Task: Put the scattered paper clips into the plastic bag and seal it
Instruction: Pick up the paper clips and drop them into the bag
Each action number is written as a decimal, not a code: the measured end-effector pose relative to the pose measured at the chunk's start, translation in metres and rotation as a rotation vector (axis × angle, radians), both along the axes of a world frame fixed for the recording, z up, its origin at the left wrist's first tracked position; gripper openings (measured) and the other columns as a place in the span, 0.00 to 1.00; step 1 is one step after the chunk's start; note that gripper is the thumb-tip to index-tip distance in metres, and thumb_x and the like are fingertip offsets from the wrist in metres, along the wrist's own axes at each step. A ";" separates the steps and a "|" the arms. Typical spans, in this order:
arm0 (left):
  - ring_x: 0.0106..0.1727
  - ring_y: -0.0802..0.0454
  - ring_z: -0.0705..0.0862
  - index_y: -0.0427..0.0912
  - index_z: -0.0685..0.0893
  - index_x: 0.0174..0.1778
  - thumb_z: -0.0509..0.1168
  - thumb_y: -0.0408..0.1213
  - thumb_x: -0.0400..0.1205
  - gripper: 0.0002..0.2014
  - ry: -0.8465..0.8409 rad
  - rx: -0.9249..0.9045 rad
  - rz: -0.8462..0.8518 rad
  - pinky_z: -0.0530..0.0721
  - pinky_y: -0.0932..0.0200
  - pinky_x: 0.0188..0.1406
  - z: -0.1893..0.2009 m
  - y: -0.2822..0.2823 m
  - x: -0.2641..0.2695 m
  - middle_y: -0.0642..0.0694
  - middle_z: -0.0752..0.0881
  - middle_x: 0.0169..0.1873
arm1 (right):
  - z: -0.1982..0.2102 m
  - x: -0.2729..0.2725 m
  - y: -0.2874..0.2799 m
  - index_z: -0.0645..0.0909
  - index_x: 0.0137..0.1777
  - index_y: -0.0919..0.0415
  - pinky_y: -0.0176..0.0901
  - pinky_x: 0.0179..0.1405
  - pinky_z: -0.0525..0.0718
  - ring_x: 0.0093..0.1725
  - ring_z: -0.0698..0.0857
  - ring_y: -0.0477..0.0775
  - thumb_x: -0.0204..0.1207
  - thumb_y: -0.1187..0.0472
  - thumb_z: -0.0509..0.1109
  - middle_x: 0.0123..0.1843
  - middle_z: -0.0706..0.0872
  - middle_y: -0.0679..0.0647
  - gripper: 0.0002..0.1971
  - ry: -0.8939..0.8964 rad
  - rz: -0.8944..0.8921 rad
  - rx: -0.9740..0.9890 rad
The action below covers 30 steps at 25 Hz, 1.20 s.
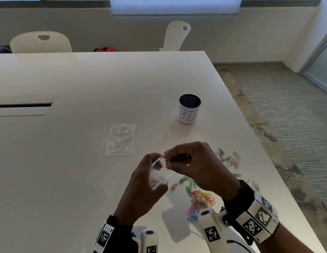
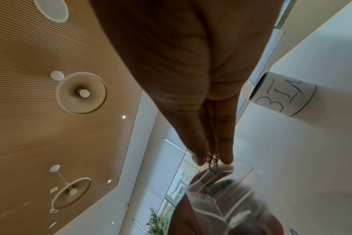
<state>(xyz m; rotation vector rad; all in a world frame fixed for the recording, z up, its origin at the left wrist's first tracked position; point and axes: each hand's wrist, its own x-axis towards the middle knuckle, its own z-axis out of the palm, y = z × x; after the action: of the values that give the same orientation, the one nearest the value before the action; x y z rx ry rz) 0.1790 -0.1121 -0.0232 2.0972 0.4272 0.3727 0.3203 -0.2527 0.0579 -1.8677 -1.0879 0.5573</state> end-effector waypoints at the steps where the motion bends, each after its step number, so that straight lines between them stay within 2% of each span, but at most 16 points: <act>1: 0.55 0.55 0.87 0.57 0.74 0.65 0.79 0.35 0.75 0.28 0.002 0.004 0.000 0.93 0.51 0.48 0.000 0.000 0.000 0.60 0.83 0.55 | 0.001 0.001 -0.001 0.92 0.59 0.55 0.25 0.53 0.88 0.50 0.93 0.33 0.75 0.65 0.82 0.53 0.96 0.48 0.13 -0.005 0.008 0.001; 3: 0.54 0.56 0.87 0.58 0.73 0.66 0.80 0.37 0.75 0.29 0.000 0.009 -0.003 0.93 0.54 0.47 -0.001 0.000 0.000 0.60 0.83 0.55 | 0.001 0.003 -0.001 0.92 0.58 0.55 0.24 0.53 0.87 0.50 0.93 0.33 0.75 0.65 0.82 0.53 0.96 0.47 0.13 -0.024 0.010 0.009; 6: 0.59 0.58 0.85 0.57 0.73 0.69 0.80 0.36 0.75 0.30 -0.017 0.003 0.001 0.92 0.64 0.49 0.000 0.000 0.000 0.60 0.83 0.56 | -0.002 0.013 -0.006 0.93 0.54 0.56 0.24 0.51 0.87 0.47 0.93 0.35 0.75 0.64 0.81 0.48 0.95 0.44 0.09 -0.066 -0.061 0.033; 9: 0.60 0.58 0.84 0.59 0.73 0.70 0.79 0.33 0.75 0.31 -0.036 -0.026 0.016 0.90 0.67 0.47 0.001 0.001 -0.002 0.59 0.83 0.56 | -0.020 0.023 -0.015 0.91 0.52 0.54 0.27 0.50 0.89 0.45 0.92 0.38 0.77 0.63 0.79 0.46 0.93 0.43 0.06 -0.126 -0.079 -0.039; 12: 0.62 0.59 0.84 0.63 0.72 0.69 0.79 0.33 0.76 0.33 -0.039 -0.022 0.011 0.92 0.66 0.47 0.000 0.002 -0.003 0.60 0.83 0.56 | -0.053 0.015 -0.018 0.89 0.58 0.52 0.38 0.58 0.89 0.52 0.88 0.39 0.81 0.58 0.76 0.57 0.90 0.45 0.08 -0.275 0.088 -0.254; 14: 0.63 0.59 0.84 0.63 0.72 0.70 0.80 0.34 0.76 0.33 -0.037 -0.023 0.006 0.92 0.64 0.47 -0.002 0.003 -0.002 0.60 0.83 0.57 | -0.073 0.001 -0.015 0.88 0.62 0.51 0.39 0.65 0.85 0.60 0.84 0.40 0.82 0.56 0.74 0.65 0.88 0.46 0.10 -0.382 0.211 -0.318; 15: 0.63 0.59 0.84 0.62 0.72 0.70 0.81 0.35 0.76 0.34 -0.036 -0.020 0.004 0.93 0.64 0.48 -0.002 0.003 -0.001 0.60 0.83 0.57 | -0.080 -0.004 -0.013 0.88 0.62 0.51 0.39 0.66 0.84 0.62 0.83 0.42 0.82 0.56 0.73 0.66 0.87 0.46 0.10 -0.432 0.260 -0.320; 17: 0.63 0.59 0.84 0.61 0.72 0.71 0.81 0.35 0.75 0.34 -0.032 -0.012 0.000 0.93 0.63 0.48 -0.002 0.002 -0.001 0.60 0.83 0.57 | -0.089 -0.004 -0.011 0.89 0.61 0.51 0.40 0.63 0.84 0.61 0.81 0.45 0.84 0.57 0.71 0.65 0.87 0.47 0.09 -0.499 0.313 -0.326; 21: 0.60 0.57 0.86 0.60 0.74 0.69 0.78 0.30 0.74 0.33 -0.031 -0.031 0.009 0.90 0.66 0.44 -0.002 0.002 -0.002 0.59 0.83 0.56 | -0.088 0.024 -0.022 0.90 0.54 0.54 0.42 0.58 0.86 0.53 0.82 0.44 0.84 0.57 0.71 0.56 0.89 0.48 0.07 -0.508 0.255 -0.376; 23: 0.59 0.56 0.86 0.61 0.74 0.69 0.78 0.30 0.74 0.32 -0.033 -0.041 0.015 0.89 0.68 0.44 -0.003 0.003 -0.002 0.59 0.83 0.56 | -0.084 0.042 -0.029 0.90 0.53 0.56 0.38 0.57 0.86 0.53 0.82 0.42 0.83 0.58 0.72 0.57 0.89 0.48 0.06 -0.505 0.207 -0.392; 25: 0.60 0.56 0.85 0.61 0.74 0.69 0.77 0.30 0.74 0.32 -0.032 -0.041 0.015 0.89 0.67 0.44 -0.003 0.004 -0.001 0.59 0.83 0.56 | -0.081 0.058 -0.033 0.89 0.57 0.54 0.30 0.57 0.82 0.56 0.82 0.40 0.83 0.58 0.73 0.62 0.88 0.48 0.06 -0.492 0.123 -0.379; 27: 0.61 0.55 0.85 0.61 0.74 0.69 0.77 0.31 0.74 0.32 -0.029 -0.032 0.014 0.91 0.63 0.46 -0.004 0.005 0.000 0.59 0.83 0.57 | -0.083 0.071 -0.031 0.88 0.63 0.52 0.33 0.62 0.80 0.62 0.82 0.42 0.85 0.59 0.71 0.66 0.86 0.47 0.10 -0.485 0.065 -0.363; 30: 0.63 0.55 0.85 0.61 0.74 0.70 0.77 0.32 0.74 0.32 -0.023 -0.023 -0.001 0.92 0.57 0.49 -0.003 0.005 0.001 0.60 0.83 0.56 | -0.087 0.074 -0.031 0.85 0.70 0.49 0.40 0.65 0.82 0.66 0.79 0.44 0.87 0.61 0.66 0.69 0.83 0.45 0.15 -0.491 0.100 -0.427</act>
<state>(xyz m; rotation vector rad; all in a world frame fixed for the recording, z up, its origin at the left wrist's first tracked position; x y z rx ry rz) 0.1801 -0.1070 -0.0261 2.0690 0.4149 0.3891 0.3945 -0.2833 -0.0294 -2.4133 -1.4721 0.4168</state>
